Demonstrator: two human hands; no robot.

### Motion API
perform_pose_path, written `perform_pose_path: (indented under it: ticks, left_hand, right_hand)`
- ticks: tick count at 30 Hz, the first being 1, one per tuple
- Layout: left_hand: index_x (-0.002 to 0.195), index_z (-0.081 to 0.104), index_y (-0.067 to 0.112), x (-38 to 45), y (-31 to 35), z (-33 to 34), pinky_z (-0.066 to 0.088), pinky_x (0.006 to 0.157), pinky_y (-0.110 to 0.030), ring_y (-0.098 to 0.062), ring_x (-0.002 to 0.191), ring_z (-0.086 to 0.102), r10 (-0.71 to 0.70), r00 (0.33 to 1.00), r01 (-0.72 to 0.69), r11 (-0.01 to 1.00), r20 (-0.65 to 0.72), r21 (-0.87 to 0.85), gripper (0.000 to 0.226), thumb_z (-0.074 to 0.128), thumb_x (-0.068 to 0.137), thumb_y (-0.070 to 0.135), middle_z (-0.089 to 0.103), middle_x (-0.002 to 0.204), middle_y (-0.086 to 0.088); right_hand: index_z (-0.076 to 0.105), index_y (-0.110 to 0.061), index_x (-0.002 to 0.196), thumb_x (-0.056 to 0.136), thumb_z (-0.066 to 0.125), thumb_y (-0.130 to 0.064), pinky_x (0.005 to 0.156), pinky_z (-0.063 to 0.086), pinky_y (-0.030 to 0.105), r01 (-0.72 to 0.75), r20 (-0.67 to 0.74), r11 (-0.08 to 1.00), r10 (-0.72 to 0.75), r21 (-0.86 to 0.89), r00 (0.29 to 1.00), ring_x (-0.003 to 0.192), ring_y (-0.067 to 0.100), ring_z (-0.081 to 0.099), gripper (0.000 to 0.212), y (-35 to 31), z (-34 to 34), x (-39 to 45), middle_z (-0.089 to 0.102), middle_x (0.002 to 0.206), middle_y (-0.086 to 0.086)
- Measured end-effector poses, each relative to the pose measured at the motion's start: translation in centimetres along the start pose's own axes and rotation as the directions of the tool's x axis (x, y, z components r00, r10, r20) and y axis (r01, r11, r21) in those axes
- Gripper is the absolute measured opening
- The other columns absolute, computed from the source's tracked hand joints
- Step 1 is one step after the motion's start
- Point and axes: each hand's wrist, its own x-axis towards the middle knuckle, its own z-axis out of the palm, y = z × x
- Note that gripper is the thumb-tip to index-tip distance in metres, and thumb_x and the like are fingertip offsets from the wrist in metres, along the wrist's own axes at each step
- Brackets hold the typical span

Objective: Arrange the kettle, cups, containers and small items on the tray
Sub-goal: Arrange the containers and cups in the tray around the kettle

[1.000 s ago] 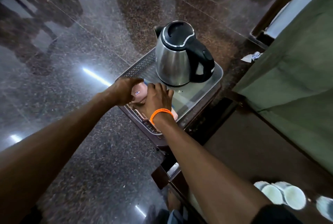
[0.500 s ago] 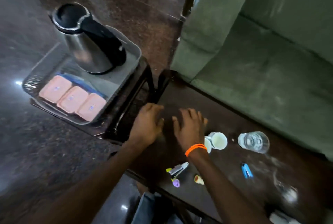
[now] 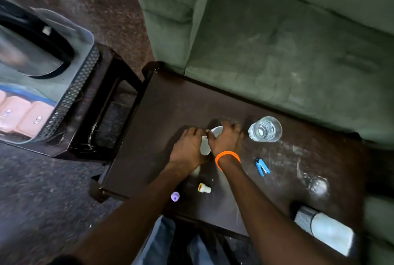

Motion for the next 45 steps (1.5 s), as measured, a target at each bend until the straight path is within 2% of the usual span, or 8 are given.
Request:
perform_pose_path:
  ticks: [3,6,9,19,25,30,36,45]
  left_hand:
    - [0.132,0.053,0.02,0.3,-0.1,0.0,0.055,0.088,-0.042,-0.023,0.124,0.049,0.005,1.0,-0.005,0.999,-0.004,0.034,0.076,0.086,0.065,0.033,0.054,0.129,-0.002]
    - [0.127,0.056,0.019,0.2,-0.3,-0.1,0.054,0.081,-0.041,-0.025,0.122,0.05,0.003,1.0,-0.002,0.998,-0.017,0.062,0.066,0.082,0.067,0.03,0.053,0.124,-0.002]
    - [0.121,0.06,0.019,0.0,-1.2,-0.9,0.056,0.081,-0.042,-0.025,0.119,0.051,-0.001,0.999,0.003,0.999,-0.038,0.05,0.06,0.082,0.066,0.031,0.055,0.122,-0.002]
    - [0.135,0.059,0.017,-3.9,-7.1,-15.6,0.052,0.096,-0.043,-0.027,0.119,0.056,-0.103,0.959,0.085,0.993,-0.266,-0.078,0.08,0.088,0.064,0.037,0.059,0.126,-0.006]
    - [0.111,0.071,0.016,-7.7,-14.5,-29.0,0.054,0.081,-0.039,-0.034,0.096,0.066,-0.188,0.873,0.168,0.982,-0.451,-0.086,0.059,0.088,0.058,0.039,0.068,0.105,-0.012]
    - [0.116,0.073,0.015,-8.5,-23.1,-35.7,0.052,0.081,-0.037,-0.039,0.098,0.067,-0.325,0.824,0.351,0.936,-0.465,-0.032,0.07,0.094,0.052,0.031,0.069,0.109,-0.02]
    - [0.115,0.074,0.013,-6.8,-30.5,-38.7,0.052,0.08,-0.036,-0.041,0.097,0.066,-0.422,0.782,0.474,0.88,-0.46,-0.002,0.069,0.093,0.05,0.028,0.068,0.107,-0.024]
    - [0.109,0.076,0.01,-3.3,-34.4,-39.3,0.048,0.077,-0.032,-0.039,0.096,0.068,-0.437,0.781,0.462,0.885,-0.446,-0.058,0.059,0.094,0.053,0.021,0.07,0.108,-0.025]
  right_hand:
    - [0.065,-0.016,0.122,0.077,0.076,-0.04,0.097,0.044,0.034,-0.046,0.005,0.997,0.046,0.054,0.999,0.121,0.034,0.055,0.052,-0.5,0.0,0.7,0.061,0.126,0.015]
    - [0.073,-0.014,0.105,0.074,0.077,-0.035,0.076,0.041,0.025,-0.155,0.025,0.98,0.153,0.129,0.988,0.105,0.03,0.065,0.038,-1.0,-0.3,1.1,0.072,0.11,0.013]
    - [0.073,-0.012,0.102,0.071,0.078,-0.031,0.074,0.042,0.025,-0.155,0.041,0.976,0.15,0.153,0.988,0.102,0.032,0.065,0.036,-1.7,-0.7,1.5,0.073,0.106,0.015]
    - [0.064,-0.013,0.108,0.058,0.086,-0.024,0.091,0.052,0.04,0.228,0.01,0.948,-0.236,0.223,0.972,0.107,0.035,0.056,0.056,-15.2,-3.8,-0.7,0.053,0.115,0.011]
    - [0.067,-0.017,0.106,0.055,0.085,-0.028,0.089,0.051,0.039,0.461,-0.003,0.836,-0.482,0.298,0.876,0.1,0.035,0.055,0.056,-29.4,-2.9,-5.6,0.053,0.109,0.011]
    - [0.059,-0.013,0.108,0.054,0.088,-0.032,0.096,0.048,0.045,0.528,0.03,0.771,-0.574,0.357,0.818,0.11,0.037,0.055,0.064,-38.6,0.4,-9.1,0.057,0.115,0.015]
    - [0.057,-0.008,0.11,0.059,0.087,-0.033,0.095,0.048,0.044,0.552,0.072,0.798,-0.582,0.242,0.81,0.112,0.039,0.053,0.064,-42.9,5.5,-9.9,0.055,0.121,0.017]
    - [0.056,-0.009,0.118,0.072,0.082,-0.036,0.084,0.053,0.04,0.617,0.092,0.787,-0.613,-0.015,0.784,0.111,0.034,0.056,0.06,-42.1,10.5,-9.5,0.056,0.12,0.014]
